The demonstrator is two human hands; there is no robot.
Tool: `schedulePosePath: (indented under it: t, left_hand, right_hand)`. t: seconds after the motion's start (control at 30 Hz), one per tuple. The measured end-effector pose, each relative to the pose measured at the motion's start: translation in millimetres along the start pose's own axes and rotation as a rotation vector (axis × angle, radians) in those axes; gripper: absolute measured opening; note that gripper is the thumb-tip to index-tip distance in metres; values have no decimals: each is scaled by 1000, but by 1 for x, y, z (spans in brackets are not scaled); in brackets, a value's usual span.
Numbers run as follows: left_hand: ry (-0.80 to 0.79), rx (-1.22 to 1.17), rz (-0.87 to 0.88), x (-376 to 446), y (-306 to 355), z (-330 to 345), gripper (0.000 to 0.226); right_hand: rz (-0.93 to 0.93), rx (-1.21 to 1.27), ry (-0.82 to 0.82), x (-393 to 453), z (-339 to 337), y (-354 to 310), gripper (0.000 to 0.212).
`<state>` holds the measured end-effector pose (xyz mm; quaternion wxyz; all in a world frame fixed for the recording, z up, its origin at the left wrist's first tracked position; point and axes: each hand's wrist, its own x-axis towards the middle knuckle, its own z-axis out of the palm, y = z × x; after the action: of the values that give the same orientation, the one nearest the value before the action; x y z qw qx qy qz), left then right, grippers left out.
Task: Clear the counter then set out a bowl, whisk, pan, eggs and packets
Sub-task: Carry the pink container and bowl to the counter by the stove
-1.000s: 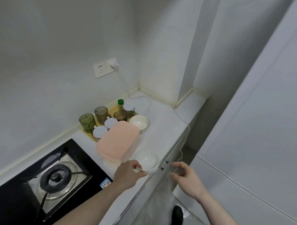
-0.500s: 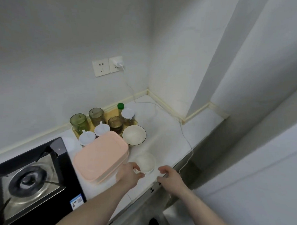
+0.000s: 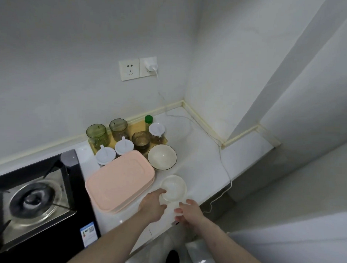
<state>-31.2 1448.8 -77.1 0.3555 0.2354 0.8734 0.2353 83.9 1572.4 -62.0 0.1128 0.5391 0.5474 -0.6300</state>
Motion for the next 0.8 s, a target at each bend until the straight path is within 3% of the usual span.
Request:
schedulePosePath:
  t: [0.07, 0.23, 0.4, 0.57, 0.8]
  left_hand:
    - [-21, -22, 20, -10, -8, -8, 58]
    - [-45, -45, 78, -62, -40, -33, 35]
    - [10, -73, 101, -106, -69, -67, 22]
    - [144, -189, 72, -138, -75, -93, 20]
    - [339, -335, -3, -153, -57, -105, 25]
  right_hand:
    - [46, 52, -39, -1, 9, -10, 24]
    - [100, 176, 41, 6, 29, -18, 13]
    - [147, 136, 71, 18, 23, -26, 20]
    - [162, 116, 121, 40, 5, -41, 13]
    - [135, 174, 178, 69, -14, -84, 37]
